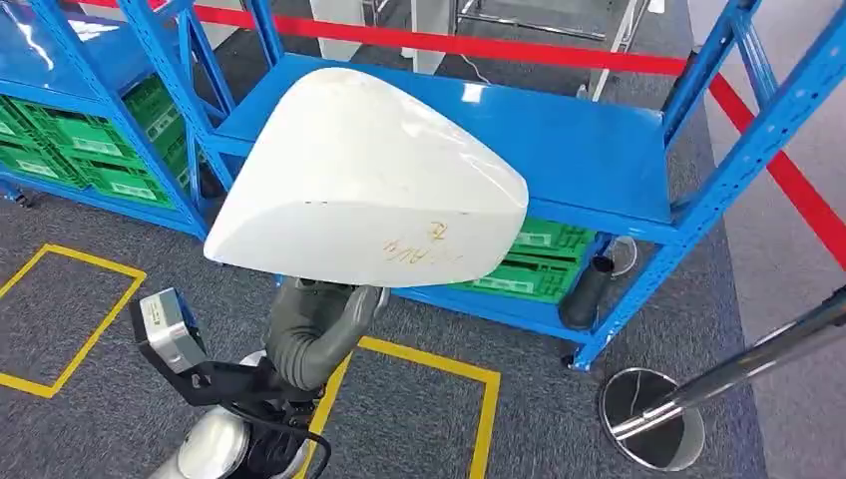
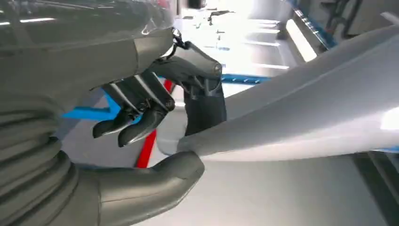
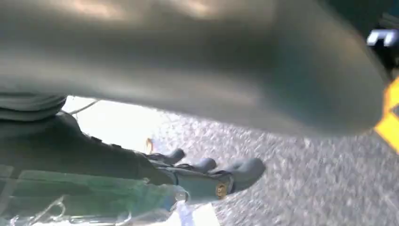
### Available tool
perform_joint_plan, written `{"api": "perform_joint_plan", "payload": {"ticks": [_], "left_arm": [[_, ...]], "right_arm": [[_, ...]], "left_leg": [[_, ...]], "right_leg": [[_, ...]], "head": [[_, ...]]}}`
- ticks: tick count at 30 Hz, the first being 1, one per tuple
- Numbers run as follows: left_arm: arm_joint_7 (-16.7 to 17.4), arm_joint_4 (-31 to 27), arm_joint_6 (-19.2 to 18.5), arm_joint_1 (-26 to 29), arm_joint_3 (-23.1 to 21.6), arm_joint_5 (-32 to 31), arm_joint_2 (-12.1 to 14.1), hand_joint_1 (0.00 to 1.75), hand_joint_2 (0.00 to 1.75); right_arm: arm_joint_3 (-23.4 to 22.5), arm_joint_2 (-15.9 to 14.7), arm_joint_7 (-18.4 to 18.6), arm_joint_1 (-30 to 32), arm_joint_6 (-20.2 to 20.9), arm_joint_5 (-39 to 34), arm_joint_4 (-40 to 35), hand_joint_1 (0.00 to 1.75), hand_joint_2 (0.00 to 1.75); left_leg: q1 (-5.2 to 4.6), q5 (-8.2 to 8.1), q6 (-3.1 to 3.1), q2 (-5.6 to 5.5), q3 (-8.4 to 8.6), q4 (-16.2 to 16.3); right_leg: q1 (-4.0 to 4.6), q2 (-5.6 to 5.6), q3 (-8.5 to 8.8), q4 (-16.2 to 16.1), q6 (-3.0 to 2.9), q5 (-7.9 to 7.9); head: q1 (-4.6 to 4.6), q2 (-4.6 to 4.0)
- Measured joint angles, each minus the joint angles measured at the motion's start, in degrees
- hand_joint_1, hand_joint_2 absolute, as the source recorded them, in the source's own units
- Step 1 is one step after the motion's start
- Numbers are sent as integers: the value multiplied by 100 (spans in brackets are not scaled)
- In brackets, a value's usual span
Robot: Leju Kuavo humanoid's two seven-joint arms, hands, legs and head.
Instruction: Take the parts from the cabinet and place them on the table.
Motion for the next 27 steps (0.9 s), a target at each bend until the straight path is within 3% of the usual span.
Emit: {"api": "perform_joint_plan", "payload": {"ticks": [2, 3, 4, 5, 6, 7, 8, 9, 10, 13, 14, 15, 17, 18, 19, 20, 21, 22, 23, 24, 25, 27], "left_arm": [[0, 0, 0, 3, -4, 2, 0, 175, 175], [0, 0, 0, 6, -6, 2, 2, 175, 175], [0, 2, 0, 7, -9, 2, 2, 175, 175], [0, 4, 0, 6, -11, 2, 4, 175, 175], [0, 4, 0, 7, -11, 2, 2, 175, 175], [0, 2, -2, 4, -11, 4, 2, 175, 175], [0, 2, -2, 0, -11, 7, 0, 175, 175], [0, -4, -4, -7, -11, 7, -6, 175, 175], [0, -18, -4, -14, -9, 7, -9, 175, 175], [0, -17, -4, -1, -11, 9, -7, 175, 175], [0, -17, -4, -11, -11, 9, -7, 175, 175], [4, -17, -2, -12, -15, 11, -9, 175, 175], [11, -17, 0, 2, -13, 11, -7, 175, 175], [11, -17, -2, 9, -15, 11, -7, 175, 175], [11, -17, -2, 9, -15, 11, -7, 175, 175], [11, -15, 0, 11, -15, 13, -7, 175, 175], [11, -15, 0, 12, -15, 13, -7, 175, 175], [11, -17, 0, 11, -15, 13, -7, 175, 175], [11, -17, 0, 11, -15, 11, -7, 175, 175], [11, -20, 0, 9, -15, 11, -7, 175, 175], [11, -26, -2, 7, -13, 11, -7, 175, 175], [9, -33, -2, 8, -13, 11, -7, 175, 175]], "right_arm": [[0, 0, 0, -7, 9, 15, 0, 0, 0], [0, -2, 0, -7, 7, 17, 0, 0, 0], [0, -9, 0, -6, 7, 22, 0, 0, 0], [0, -11, 0, -6, 9, 33, 0, 0, 0], [0, -11, 0, -8, 9, 44, 0, 0, 0], [0, -11, 0, -9, 9, 52, 0, 0, 0], [0, -9, 0, -13, 9, 57, -2, 0, 0], [0, -9, 0, -12, 9, 63, -2, 0, 0], [0, -11, 0, -12, 9, 72, -2, 0, 0], [2, -11, -2, -7, 13, 96, -2, 0, 0], [4, -15, -2, 1, 13, 96, -2, 0, 0], [7, -15, -2, 8, 17, 96, -4, 0, 0], [7, -15, -2, 6, 26, 96, -4, 0, 0], [7, -17, -2, 4, 26, 96, -4, 0, 0], [7, -20, -2, 7, 26, 96, -4, 0, 0], [7, -20, -2, 13, 28, 96, -4, 0, 0], [7, -20, -2, 18, 28, 96, -4, 0, 0], [7, -20, -2, 17, 28, 96, -4, 0, 0], [7, -20, -2, 13, 31, 96, -4, 0, 0], [7, -20, -2, 2, 31, 96, -4, 0, 0], [7, -20, -2, -8, 35, 101, -4, 0, 0], [9, -22, 4, -23, 48, 116, -7, 0, 0]], "left_leg": [[28, -680, -58, 1, -123, 775], [32, -821, -73, 1, -160, 1149], [37, -772, -79, 1, -142, 1377], [39, -564, -74, 1, -54, 1410], [39, -285, -62, 0, 139, 1238], [39, -105, -41, -1, 408, 903], [38, -80, -10, -6, 783, 397], [25, -262, 30, -19, 1198, -160], [12, -388, 61, -24, 1382, -534], [-24, -299, 138, -18, 1261, -575], [36, -211, 182, 27, 1220, -620], [25, -138, 231, 29, 1135, -621], [8, -35, 268, 30, 960, -603], [-5, 26, 269, 35, 875, -591], [-16, 83, 270, 39, 791, -581], [-27, 137, 269, 44, 707, -568], [-36, 185, 265, 46, 626, -550], [-43, 226, 257, 45, 558, -526], [-45, 250, 243, 43, 518, -496], [-47, 267, 226, 43, 479, -461], [-69, 285, 198, 40, 442, -417], [-57, 368, 126, 45, 381, -411]], "right_leg": [[3, -8, -175, 18, -26, 135], [5, -18, -263, 30, -27, 191], [7, -29, -351, 48, -21, 249], [7, -38, -456, 76, -13, 309], [6, -40, -569, 109, -1, 365], [6, -39, -654, 134, 13, 413], [6, -31, -712, 155, 33, 465], [30, -21, -744, 169, 66, 502], [35, -20, -755, 169, 100, 552], [17, -22, -802, 95, 210, 763], [-5, 15, -846, 124, 240, 672], [14, 34, -914, 285, 260, 364], [6, 36, -1106, 1035, 275, -287], [6, 36, -1191, 1438, 285, -456], [7, 36, -1228, 1758, 287, -436], [7, 35, -1179, 1855, 281, -238], [7, 35, -1023, 1723, 263, 11], [12, 35, -750, 1369, 236, 212], [23, 35, -399, 870, 195, 273], [45, 34, -52, 353, 149, 131], [50, 35, 155, 3, 130, -4], [72, 41, 133, -84, 108, -54]], "head": [[-50, 0], [-61, 0], [-76, 0], [-72, 0], [-74, 0], [-76, 0], [-74, 0], [-74, 0], [-68, 0], [-70, 0], [-85, 0], [-79, 0], [-33, 0], [-35, 0], [-22, 0], [-15, 0], [-15, 0], [-6, 0], [-4, 0], [-2, 0], [-13, 0], [-2, 0]]}}
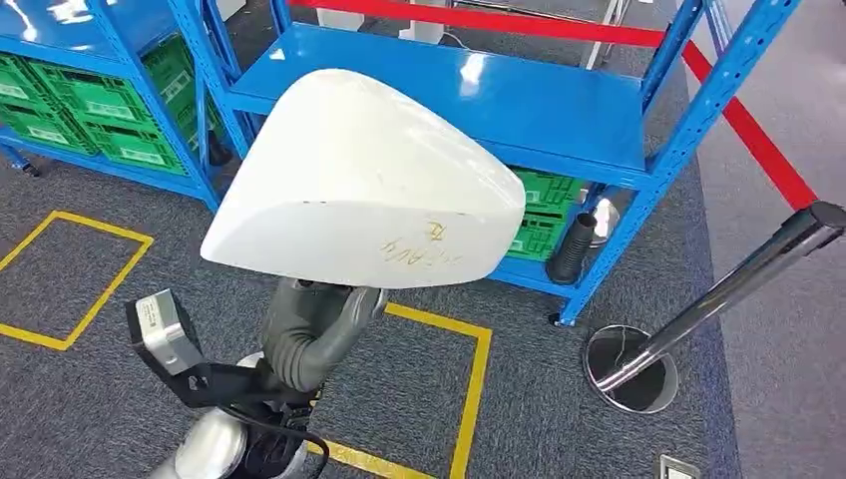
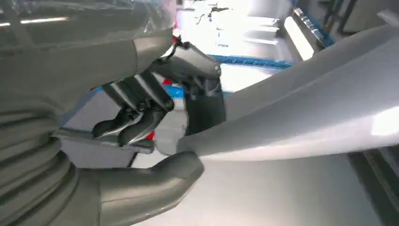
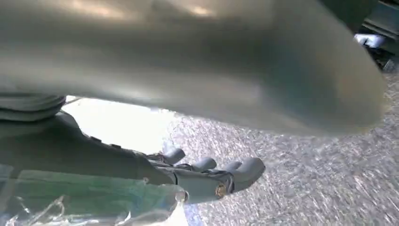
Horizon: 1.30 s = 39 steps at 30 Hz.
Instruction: Take the parts from the cabinet and place them on the table.
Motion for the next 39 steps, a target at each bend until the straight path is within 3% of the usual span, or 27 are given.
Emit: {"api": "perform_joint_plan", "payload": {"ticks": [2, 3, 5, 7, 8, 9, 11, 12, 13, 15, 17, 19, 21, 22, 23, 24, 26, 27, 28, 30, 32, 33, 34, 36, 37, 38, 39], "left_arm": [[0, -2, 0, 8, 0, 0, 4, 175, 175], [0, -2, 0, 2, 2, 0, 7, 175, 175], [2, 0, 0, 12, 2, 0, 9, 175, 175], [9, 0, 2, 36, 2, 0, 15, 175, 175], [11, 0, 4, 51, 2, 0, 22, 175, 175], [11, 0, 2, 58, 0, 0, 31, 175, 175], [13, -2, 4, 56, 2, 0, 37, 175, 175], [13, -2, 4, 55, 2, 0, 39, 175, 175], [13, -4, 2, 54, 2, 0, 37, 175, 175], [13, -13, 4, 53, 2, 0, 42, 175, 175], [22, -20, 4, 58, 4, 0, 42, 175, 175], [26, -28, 4, 52, 2, 0, 37, 175, 175], [26, -31, 4, 69, 0, 0, 39, 175, 175], [26, -31, 4, 78, 0, 0, 39, 175, 175], [30, -31, 7, 88, 0, 0, 42, 175, 175], [33, -31, 7, 95, 0, 0, 44, 175, 175], [33, -33, 15, 95, 0, -2, 44, 175, 175], [33, -35, 15, 97, 0, -2, 44, 175, 175], [33, -37, 17, 92, 0, -7, 44, 175, 175], [31, -48, 31, 101, 2, -17, 46, 175, 175], [33, -52, 59, 128, 7, -31, 48, 175, 175], [31, -59, 65, 142, 15, -41, 55, 175, 175], [28, -66, 68, 131, 22, -48, 61, 175, 175], [30, -66, 70, 136, 26, -72, 61, 175, 175], [33, -66, 70, 149, 28, -74, 63, 175, 175], [37, -66, 70, 153, 31, -79, 70, 175, 175], [42, -66, 70, 156, 31, -81, 81, 175, 175]], "right_arm": [[2, 11, 13, 20, 9, 0, 0, 0, 0], [2, 11, 17, 26, 13, 0, 0, 0, 0], [4, 15, 17, 25, 22, 20, -2, 0, 0], [7, 13, 33, 28, 26, 35, -2, 0, 0], [7, 11, 44, 30, 29, 39, -2, 0, 0], [7, 13, 46, 30, 33, 39, -2, 0, 0], [7, 20, 46, 26, 39, 50, -4, 0, 0], [7, 20, 46, 26, 39, 50, -7, 0, 0], [9, 20, 46, 23, 39, 50, -9, 0, 0], [11, 20, 46, 22, 42, 57, -11, 0, 0], [13, 22, 48, 16, 44, 57, -17, 0, 0], [13, 20, 50, 10, 44, 66, -20, 0, 0], [15, 17, 63, 17, 44, 66, -20, 0, 0], [15, 15, 66, 30, 46, 66, -20, 0, 0], [15, 15, 66, 41, 46, 66, -20, 0, 0], [17, 15, 66, 46, 46, 74, -20, 0, 0], [19, 13, 66, 41, 55, 85, -20, 0, 0], [20, 11, 68, 46, 57, 98, -20, 0, 0], [24, 4, 79, 53, 62, 101, -22, 0, 0], [42, 4, 103, 50, 83, 147, -22, 0, 0], [55, -2, 146, 56, 94, 192, -22, 0, 0], [57, 0, 151, 39, 81, 216, -22, 0, 0], [59, -7, 151, 26, 66, 221, -24, 0, 0], [68, -9, 144, 31, 26, 236, -24, 0, 0], [70, -24, 144, 36, 13, 238, -22, 0, 0], [77, -46, 144, 47, 0, 238, -22, 0, 0], [85, -61, 142, 48, -9, 247, -22, 0, 0]], "left_leg": [[-3, -1, -54, -18, -47, 15], [7, -179, -120, -31, -88, 134], [53, -713, -209, -35, -357, 902], [82, -1008, -259, -34, -622, 1691], [95, -955, -267, -34, -599, 1728], [106, -796, -270, -31, -452, 1549], [114, -335, -247, 17, 152, 531], [107, -328, -216, 118, 374, 115], [55, -360, -159, 136, 440, 28], [42, -354, -73, 106, 382, 1], [76, -294, 32, 35, 371, -74], [101, -251, 82, -5, 340, -92], [90, -231, 112, -75, 295, -83], [83, -223, 114, -122, 279, -76], [80, -220, 113, -180, 270, -62], [78, -220, 112, -245, 268, -47], [78, -230, 96, -381, 267, -7], [92, -244, 74, -442, 251, 14], [53, -239, 31, -496, 210, 50], [112, -181, -53, -627, 107, 57], [114, -141, -121, -762, 90, 32], [102, -224, -134, -728, 63, 92], [88, -387, -187, -450, -28, 307], [120, -794, -259, -192, -408, 1151], [128, -930, -277, -157, -581, 1535], [136, -951, -286, -145, -673, 1724], [142, -818, -288, -139, -616, 1630]], "right_leg": [[-61, -20, -40, -47, -72, 80], [-65, -35, -68, -52, -96, 113], [-66, -79, -128, -45, -138, 162], [-66, -123, -200, -20, -133, 203], [-67, -153, -235, 1, -126, 210], [-69, -181, -262, 29, -124, 212], [-74, -235, -292, 87, -102, 198], [-67, -265, -294, 98, -82, 187], [-37, -284, -313, 110, -38, 191], [-37, -344, -326, 110, 22, 219], [-36, -393, -329, 97, 99, 208], [-53, -123, -478, 459, 143, -112], [-64, -55, -887, 1375, 162, -558], [-64, -54, -1057, 1759, 166, -671], [-64, -53, -1110, 1883, 166, -634], [-64, -50, -1027, 1720, 157, -453], [-67, 55, -624, 844, 117, 84], [-75, 282, -422, 348, 83, 290], [-97, 463, -367, 255, 65, 221], [-76, 365, -359, 167, 64, 176], [-81, 248, -355, 123, 10, 208], [-123, 138, -323, 71, -37, 239], [-128, 92, -305, 40, -65, 253], [-114, -70, -308, 48, -83, 244], [-111, -157, -311, 55, -90, 238], [-110, -240, -315, 62, -87, 231], [-109, -320, -313, 67, -82, 224]], "head": [[7, 0], [-15, 0], [-63, 0], [-74, 0], [-76, 0], [-79, 0], [-81, 0], [-87, 0], [-90, 0], [-96, 0], [-94, 0], [-66, 0], [-50, 0], [-46, 0], [-48, 0], [-44, 0], [-44, 0], [-39, 0], [-72, 0], [-52, 0], [-46, 0], [-41, 0], [-125, 0], [-168, 0], [-170, 0], [-170, 0], [-170, 0]]}}
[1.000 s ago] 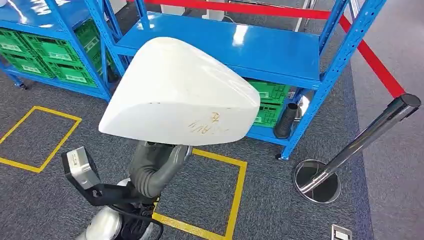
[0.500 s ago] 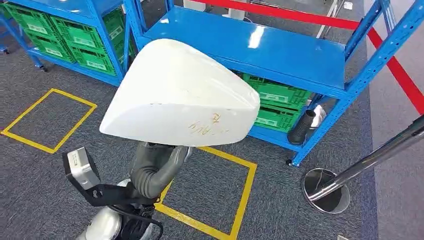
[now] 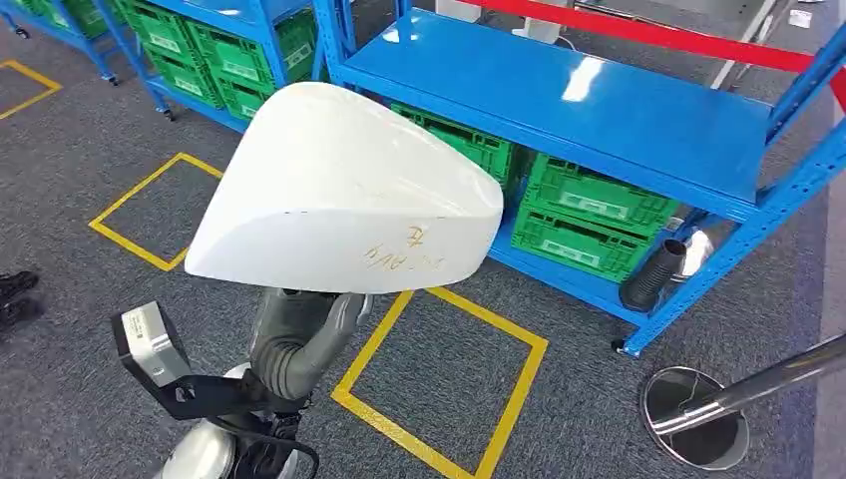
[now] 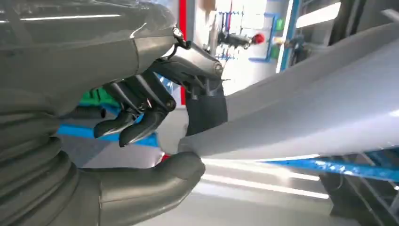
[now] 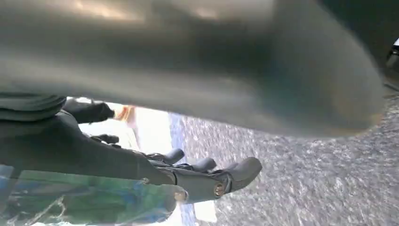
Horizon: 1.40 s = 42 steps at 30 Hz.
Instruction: Take the parts from the cabinet and place them on the table.
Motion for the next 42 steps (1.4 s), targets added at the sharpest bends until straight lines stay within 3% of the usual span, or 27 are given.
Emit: {"api": "perform_joint_plan", "payload": {"ticks": [2, 3, 4, 5, 8, 9, 11, 13, 14, 15, 17, 18, 19, 20, 23, 24, 26, 27, 29, 30, 31, 33, 34, 35, 39, 41, 42], "left_arm": [[0, -2, 0, -1, 7, -11, 9, 175, 175], [2, -15, -2, -3, 13, -15, 9, 175, 175], [2, -17, -2, -14, 13, -22, 7, 175, 175], [9, -24, -7, -26, 11, -22, 2, 175, 175], [33, -33, -15, -22, 15, -24, 9, 175, 175], [39, -37, -26, -20, 15, -33, 4, 175, 175], [55, -37, -42, -50, 11, -39, 0, 175, 175], [59, -37, -55, -53, 9, -50, 0, 175, 175], [66, -35, -55, -54, 9, -50, 0, 175, 175], [70, -33, -55, -58, 4, -55, 2, 175, 175], [70, -33, -55, -76, 4, -61, 2, 175, 175], [70, -35, -57, -91, 4, -68, 2, 175, 175], [70, -35, -59, -101, 4, -77, 2, 175, 175], [72, -37, -59, -125, 4, -76, 0, 175, 175], [70, -46, -63, -149, 9, -109, 7, 175, 175], [70, -50, -63, -151, 15, -127, 11, 175, 175], [61, -66, -61, -203, 26, -142, 15, 175, 175], [52, -72, -63, -225, 26, -157, 13, 175, 175], [50, -79, -61, -216, 28, -175, 15, 175, 175], [50, -79, -61, -216, 26, -177, 20, 175, 175], [50, -79, -59, -219, 28, -177, 22, 175, 175], [50, -87, -59, -227, 31, -195, 22, 175, 175], [46, -100, -59, -243, 33, -203, 22, 175, 175], [42, -114, -59, -274, 33, -221, 15, 175, 175], [33, -160, -61, -287, 48, -236, 22, 175, 175], [20, -184, -61, -314, 57, -240, 11, 175, 175], [15, -186, -63, -311, 55, -245, 11, 175, 175]], "right_arm": [[11, -7, -33, -17, -15, 7, -2, 0, 0], [13, -7, -42, -24, -24, 9, -2, 0, 0], [17, -11, -48, -27, -37, 13, -2, 0, 0], [22, -17, -59, -27, -50, 28, -2, 0, 0], [31, -22, -79, -41, -55, 28, -7, 0, 0], [33, -24, -85, -55, -59, 28, -9, 0, 0], [48, -26, -101, -59, -68, 28, -13, 0, 0], [61, -31, -101, -27, -79, 28, -13, 0, 0], [65, -33, -103, -4, -87, 28, -13, 0, 0], [68, -39, -103, 13, -96, 28, -15, 0, 0], [72, -52, -114, 8, -103, 28, -15, 0, 0], [72, -61, -118, 3, -103, 28, -15, 0, 0], [72, -72, -118, 3, -103, 28, -15, 0, 0], [72, -72, -122, 4, -105, 28, -15, 0, 0], [74, -85, -114, 16, -109, 28, -15, 0, 0], [74, -83, -114, 8, -111, 28, -20, 0, 0], [76, -98, -118, -17, -118, 28, -20, 0, 0], [76, -100, -118, -13, -118, 28, -20, 0, 0], [76, -120, -114, 9, -127, 28, -17, 0, 0], [76, -133, -114, 19, -129, 28, -17, 0, 0], [76, -135, -114, 17, -129, 28, -17, 0, 0], [76, -133, -114, -5, -136, 31, -17, 0, 0], [76, -135, -118, -7, -144, 46, -20, 0, 0], [76, -138, -122, -11, -157, 46, -20, 0, 0], [81, -144, -129, -34, -184, 74, -22, 0, 0], [83, -164, -133, -62, -195, 94, -26, 0, 0], [83, -168, -133, -59, -197, 103, -26, 0, 0]], "left_leg": [[-5, 502, 29, 92, 463, -889], [-20, 712, 62, 287, 736, -1397], [-108, 606, 101, 540, 840, -1587], [-109, 633, 184, 496, 809, -1629], [-135, 658, 284, 309, 750, -1631], [-72, 700, 341, 266, 776, -1684], [-69, 720, 377, 159, 756, -1688], [-85, 724, 396, 19, 746, -1685], [-92, 724, 397, -56, 742, -1680], [-93, 723, 396, -150, 742, -1663], [-87, 714, 384, -306, 739, -1626], [-80, 701, 364, -394, 739, -1599], [-64, 687, 336, -458, 712, -1576], [-92, 687, 303, -540, 658, -1508], [-16, 756, 187, -739, 567, -1538], [-16, 735, 156, -807, 557, -1521], [-56, 453, 90, -249, 381, -1132], [-44, 241, 59, -96, 178, -682], [-20, -33, 21, -7, -193, 106], [-8, 15, 15, -1, -226, 159], [-4, 177, 19, 4, -131, -11], [-19, 682, 68, 124, 385, -976], [-57, 776, 109, 398, 605, -1421], [-141, 709, 154, 505, 653, -1491], [-140, 719, 327, 269, 638, -1572], [-84, 749, 382, 178, 653, -1608], [-81, 745, 405, 125, 653, -1608]], "right_leg": [[1, -129, 19, 12, 24, -24], [5, -177, 41, 16, 47, -39], [43, -226, 46, 16, 76, -53], [54, -270, 34, 31, 109, -59], [46, -465, 78, -5, 199, -55], [23, -322, 69, 23, 251, -129], [11, 189, -147, 531, 256, -482], [16, 286, -570, 1430, 254, -863], [17, 288, -691, 1662, 252, -894], [19, 290, -701, 1650, 247, -793], [16, 335, -457, 1053, 231, -328], [7, 439, -243, 534, 217, -28], [-25, 757, -122, 281, 197, -4], [-45, 845, -87, 150, 201, -21], [18, 672, -106, 163, 131, -46], [-58, 568, -89, 97, 75, -11], [-35, 423, -56, 73, 27, -6], [-25, 334, -52, 75, 14, -14], [-16, 136, -45, 79, 6, -32], [-14, 43, -40, 80, 6, -40], [-13, -31, -31, 80, 14, -53], [-11, -173, 23, 80, 41, -88], [-1, -222, 56, 79, 68, -113], [44, -286, 57, 90, 104, -131], [42, -530, 112, 44, 231, -150], [10, 81, -27, 375, 255, -422], [9, 220, -232, 797, 251, -636]], "head": [[-2, 0], [-4, 0], [0, 0], [-2, 0], [13, 0], [24, 0], [68, 0], [96, 0], [96, 0], [96, 0], [98, 0], [96, 0], [99, 0], [81, 0], [92, 0], [85, 0], [-15, 0], [-26, 0], [-35, 0], [-33, 0], [-33, 0], [-33, 0], [-33, 0], [-41, 0], [-13, 0], [15, 0], [68, 0]]}}
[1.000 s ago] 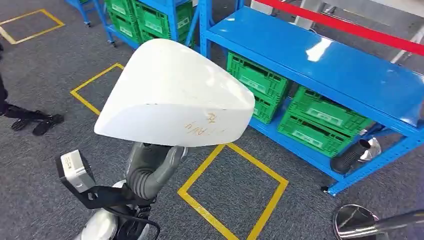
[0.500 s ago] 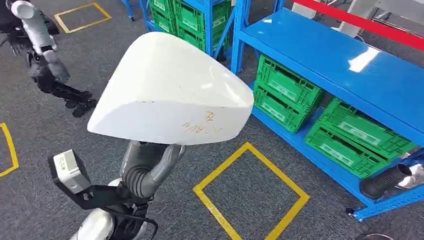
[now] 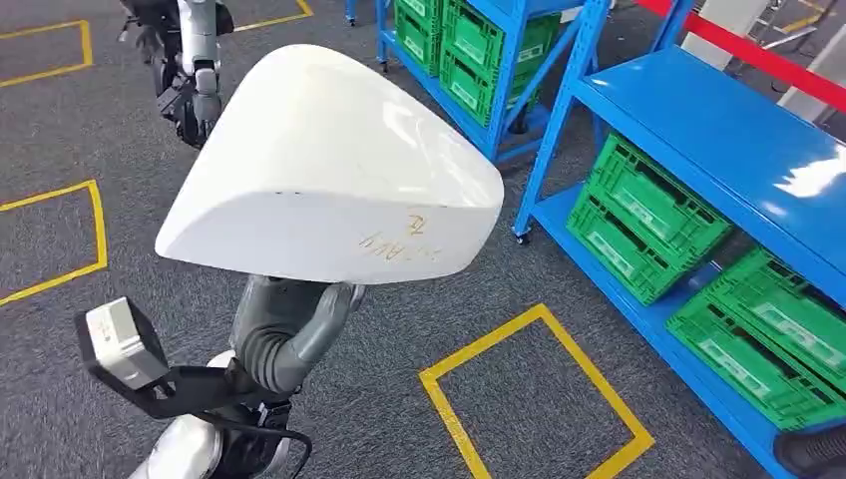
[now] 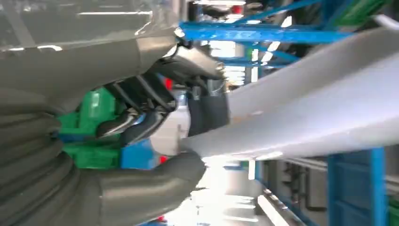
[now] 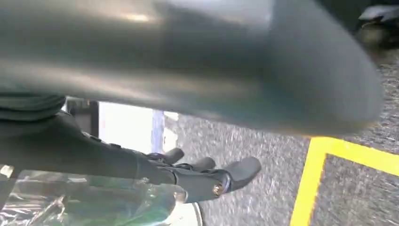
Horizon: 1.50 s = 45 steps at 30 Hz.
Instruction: Take the parts from the cabinet and place them on the table.
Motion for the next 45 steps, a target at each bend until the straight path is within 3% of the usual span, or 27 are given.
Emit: {"api": "perform_joint_plan", "payload": {"ticks": [2, 3, 5, 7, 8, 12, 13, 14, 15, 17, 18, 19, 21, 22, 23, 27, 28, 30, 31, 33, 35, 37, 38, 39, 42, 43, 45], "left_arm": [[2, 0, 0, 15, 2, -2, 0, 175, 175], [2, 0, 2, 20, 2, -4, 0, 175, 175], [2, 0, 2, 27, 0, -9, 0, 175, 175], [2, -7, 4, 26, 2, -11, 0, 175, 175], [-2, -11, 4, 22, 2, -13, 2, 175, 175], [-11, -37, 11, 44, 9, -22, 11, 175, 175], [-15, -46, 11, 50, 13, -35, 15, 175, 175], [-15, -52, 9, 28, 18, -44, 20, 175, 175], [-15, -55, 9, 27, 17, -50, 17, 175, 175], [-15, -61, 11, 51, 17, -50, 26, 175, 175], [-15, -61, 9, 57, 17, -50, 33, 175, 175], [-15, -63, 11, 64, 18, -52, 42, 175, 175], [-15, -68, 11, 64, 17, -52, 48, 175, 175], [-15, -76, 9, 60, 20, -55, 48, 175, 175], [-15, -83, 9, 57, 22, -57, 48, 175, 175], [-24, -87, 11, 66, 26, -70, 52, 175, 175], [-24, -101, 11, 67, 24, -72, 50, 175, 175], [-33, -114, 9, 47, 28, -79, 46, 175, 175], [-37, -116, 7, 62, 24, -83, 46, 175, 175], [-33, -114, 9, 90, 22, -83, 48, 175, 175], [-33, -116, 7, 109, 22, -83, 48, 175, 175], [-33, -116, 9, 110, 22, -83, 48, 175, 175], [-33, -116, 9, 113, 22, -85, 50, 175, 175], [-33, -116, 7, 107, 22, -83, 48, 175, 175], [-33, -122, 11, 134, 26, -85, 55, 175, 175], [-33, -127, 11, 137, 26, -85, 57, 175, 175], [-33, -131, 9, 122, 33, -85, 57, 175, 175]], "right_arm": [[7, -13, 0, 38, 0, 9, 0, 0, 0], [9, -17, 2, 63, 2, 9, 0, 0, 0], [13, -31, 2, 67, 0, 26, 0, 0, 0], [15, -44, 2, 61, 0, 26, 0, 0, 0], [22, -57, 2, 69, 0, 26, 0, 0, 0], [26, -64, 13, 55, -15, 59, -2, 0, 0], [26, -61, 15, 35, -15, 63, -11, 0, 0], [26, -63, 15, 24, -15, 74, -15, 0, 0], [26, -61, 13, 24, -15, 85, -20, 0, 0], [26, -63, 15, 28, -13, 96, -20, 0, 0], [26, -77, 26, 30, -13, 96, -20, 0, 0], [26, -83, 26, 26, -13, 96, -20, 0, 0], [26, -83, 26, 4, -11, 111, -22, 0, 0], [26, -83, 26, -3, -11, 111, -31, 0, 0], [26, -85, 26, -5, -11, 111, -31, 0, 0], [28, -87, 35, -16, -7, 111, -48, 0, 0], [28, -87, 35, -28, -9, 127, -55, 0, 0], [28, -92, 35, -33, -9, 129, -59, 0, 0], [31, -92, 37, -17, -9, 129, -59, 0, 0], [31, -98, 52, 25, -7, 129, -59, 0, 0], [31, -98, 55, 37, -7, 129, -59, 0, 0], [31, -101, 55, 26, -7, 129, -59, 0, 0], [31, -107, 55, 32, -7, 129, -59, 0, 0], [33, -107, 55, 42, -7, 129, -61, 0, 0], [37, -116, 70, 48, 0, 131, -66, 0, 0], [37, -116, 70, 31, -7, 131, -68, 0, 0], [37, -114, 70, 23, -7, 131, -74, 0, 0]], "left_leg": [[-13, -4, 9, -162, 0, 5], [-17, -4, 10, -253, 5, 9], [-16, -6, 7, -433, 21, 24], [1, -32, -30, -593, 15, 68], [-28, -45, -64, -666, -29, 120], [39, 19, -208, -953, -121, 99], [21, -36, -220, -810, -132, 142], [0, -172, -262, -462, -211, 336], [9, -380, -301, -258, -391, 728], [40, -728, -347, -135, -832, 1620], [55, -755, -356, -129, -946, 1827], [63, -641, -358, -127, -909, 1764], [59, -152, -328, -55, -478, 940], [37, 87, -289, 133, -183, 399], [-44, 4, -267, 394, -45, 175], [-99, -1, -73, 199, -91, 70], [-32, 35, -19, 130, -28, 2], [-29, 41, 33, 40, -22, -4], [-30, 34, 47, -29, -20, -4], [-42, 27, 61, -205, -20, 5], [-41, 18, 56, -382, -3, 20], [-28, -16, 21, -552, 17, 65], [-2, -40, -7, -621, -15, 97], [-27, -44, -36, -703, -78, 157], [58, 5, -158, -926, -147, 131], [56, -12, -191, -984, -151, 140], [11, -260, -236, -400, -302, 512]], "right_leg": [[10, 61, -473, 924, 2, -319], [13, 63, -589, 1087, -3, -275], [12, 95, -430, 583, -23, 189], [-2, 363, -67, -380, -50, 752], [-25, 623, -1, -532, -64, 684], [-14, 409, 44, -647, -142, 675], [-40, 309, 79, -683, -173, 691], [-37, 250, 112, -706, -216, 686], [-28, 156, 128, -709, -230, 677], [-18, -38, 143, -706, -241, 653], [-15, -128, 146, -705, -240, 644], [-13, -214, 158, -705, -234, 631], [-11, -360, 209, -706, -208, 595], [-9, -419, 248, -707, -188, 570], [10, -471, 268, -713, -157, 548], [34, -737, 321, -750, -32, 515], [10, -707, 331, -733, 9, 448], [3, -121, 120, -243, 9, 152], [3, 19, -122, 251, 14, -74], [9, 72, -574, 1042, 22, -277], [7, 83, -563, 803, 14, 71], [-9, 222, -199, -162, -4, 689], [-46, 595, -74, -478, -16, 764], [-69, 732, -46, -606, -7, 734], [-5, 536, -34, -611, -69, 711], [-54, 446, 1, -679, -111, 735], [-38, 274, 87, -727, -173, 726]], "head": [[15, 0], [15, 0], [15, 0], [19, 0], [8, 0], [17, 0], [24, 0], [-79, 0], [-90, 0], [-105, 0], [-103, 0], [-103, 0], [-103, 0], [-107, 0], [-103, 0], [-88, 0], [-75, 0], [-42, 0], [6, 0], [15, 0], [19, 0], [22, 0], [24, 0], [-9, 0], [6, 0], [0, 0], [-57, 0]]}}
